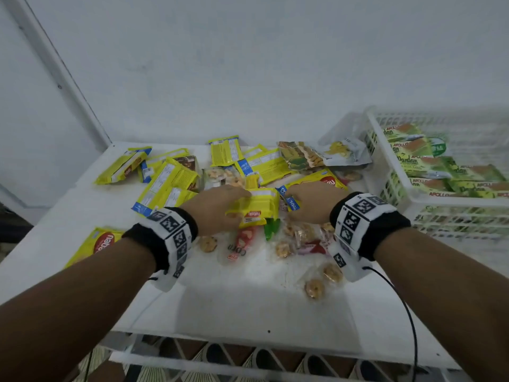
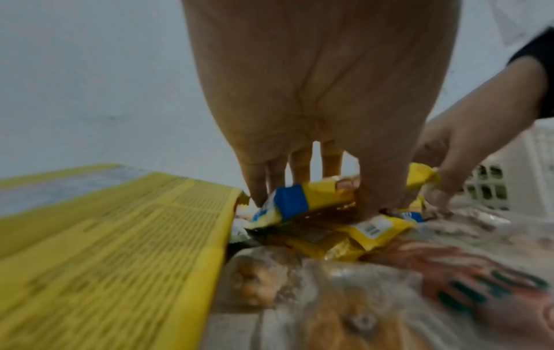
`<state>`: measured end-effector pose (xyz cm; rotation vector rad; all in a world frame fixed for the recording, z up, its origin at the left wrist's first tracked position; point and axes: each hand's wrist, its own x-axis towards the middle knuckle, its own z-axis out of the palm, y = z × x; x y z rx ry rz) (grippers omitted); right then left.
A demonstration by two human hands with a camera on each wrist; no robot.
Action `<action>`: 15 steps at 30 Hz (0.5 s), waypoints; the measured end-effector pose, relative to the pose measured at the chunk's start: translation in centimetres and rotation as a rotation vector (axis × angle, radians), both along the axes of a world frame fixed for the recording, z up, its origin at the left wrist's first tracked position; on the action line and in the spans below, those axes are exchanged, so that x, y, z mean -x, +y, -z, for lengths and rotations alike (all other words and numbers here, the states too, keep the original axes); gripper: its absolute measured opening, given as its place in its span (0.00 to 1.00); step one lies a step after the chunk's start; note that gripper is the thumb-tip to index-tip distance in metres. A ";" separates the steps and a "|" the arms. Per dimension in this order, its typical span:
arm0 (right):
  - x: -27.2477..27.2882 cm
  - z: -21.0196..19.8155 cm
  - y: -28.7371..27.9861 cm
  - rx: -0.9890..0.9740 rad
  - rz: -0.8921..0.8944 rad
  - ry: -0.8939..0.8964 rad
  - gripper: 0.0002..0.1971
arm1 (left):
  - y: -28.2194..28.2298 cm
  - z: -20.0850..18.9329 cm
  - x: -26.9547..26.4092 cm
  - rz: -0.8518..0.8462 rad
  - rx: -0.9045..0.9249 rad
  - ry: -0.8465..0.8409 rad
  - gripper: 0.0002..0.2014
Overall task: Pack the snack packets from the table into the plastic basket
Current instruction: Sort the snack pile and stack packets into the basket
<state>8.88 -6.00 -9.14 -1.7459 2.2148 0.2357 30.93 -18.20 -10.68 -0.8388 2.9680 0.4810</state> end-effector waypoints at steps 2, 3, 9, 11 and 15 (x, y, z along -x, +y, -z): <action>0.1 0.0 -0.2 -0.015 -0.013 0.007 0.29 | 0.1 -0.9 -0.4 -0.071 -0.030 0.171 0.18; 0.0 0.0 -0.3 -0.021 -0.017 0.013 0.29 | 0.1 -1.3 -0.6 -0.108 -0.030 0.259 0.15; -0.3 -0.1 -1.2 -0.007 -0.070 0.083 0.26 | -0.3 -3.9 -1.5 -0.279 0.054 0.466 0.16; -0.4 -0.1 -1.3 -0.001 -0.081 0.085 0.28 | -0.4 -4.6 -1.7 -0.278 0.094 0.522 0.15; -0.5 -0.2 -1.3 -0.014 -0.109 0.103 0.31 | -0.8 -5.3 -2.3 -0.297 0.205 0.559 0.15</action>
